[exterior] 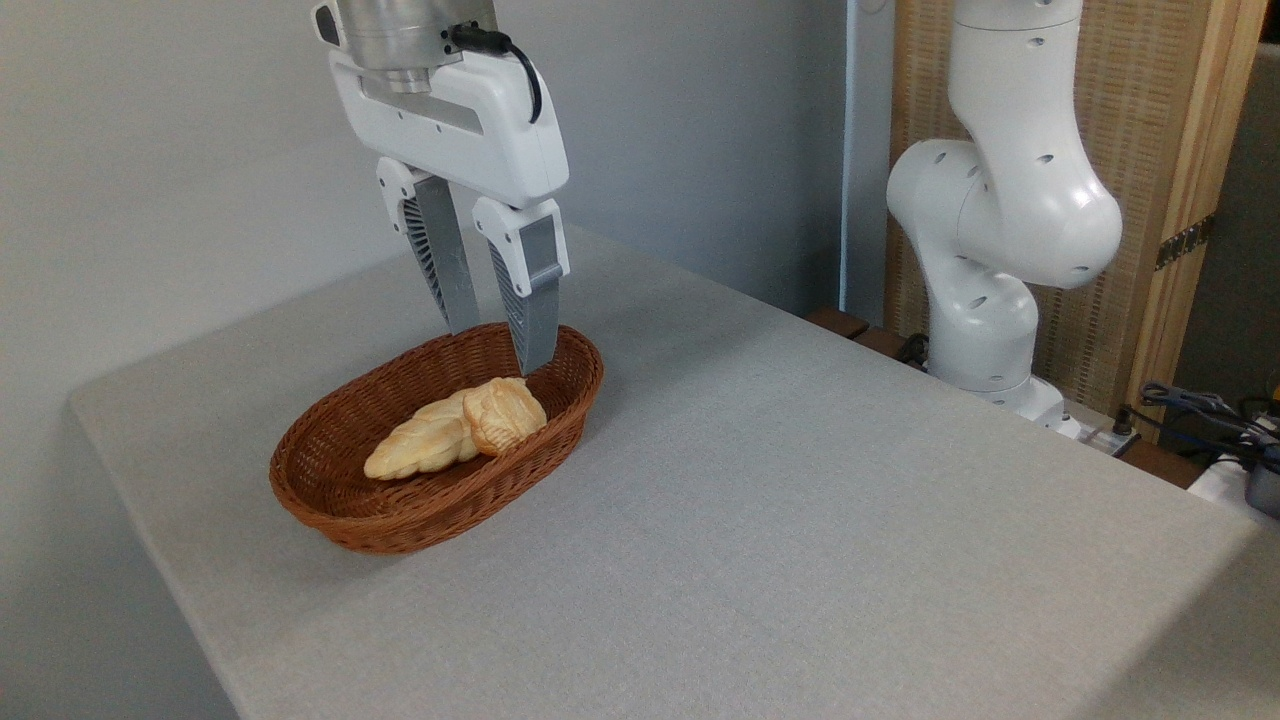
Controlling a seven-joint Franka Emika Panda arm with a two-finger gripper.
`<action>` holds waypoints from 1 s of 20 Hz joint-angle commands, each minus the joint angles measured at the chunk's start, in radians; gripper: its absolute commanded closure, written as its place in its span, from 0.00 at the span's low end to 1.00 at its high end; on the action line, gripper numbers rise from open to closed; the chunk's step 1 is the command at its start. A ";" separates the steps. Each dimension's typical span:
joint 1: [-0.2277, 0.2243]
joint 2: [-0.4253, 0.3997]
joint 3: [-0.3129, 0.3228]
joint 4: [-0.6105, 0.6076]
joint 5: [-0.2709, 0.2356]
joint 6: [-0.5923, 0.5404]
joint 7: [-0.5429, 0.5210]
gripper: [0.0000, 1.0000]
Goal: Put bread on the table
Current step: 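Lower the open gripper into the wicker basket onto the small roll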
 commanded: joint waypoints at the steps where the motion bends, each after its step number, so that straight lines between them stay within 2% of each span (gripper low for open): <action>1: -0.004 -0.004 0.009 0.000 -0.003 -0.012 0.019 0.00; 9: -0.005 -0.005 0.001 -0.007 -0.005 -0.011 0.019 0.00; 12: -0.013 -0.056 -0.003 -0.110 -0.069 0.070 0.018 0.00; 15: -0.070 -0.085 -0.005 -0.213 -0.077 0.149 0.019 0.00; 17: -0.125 -0.091 -0.008 -0.295 -0.076 0.192 0.021 0.00; 20: -0.186 -0.093 -0.022 -0.449 -0.071 0.389 0.018 0.00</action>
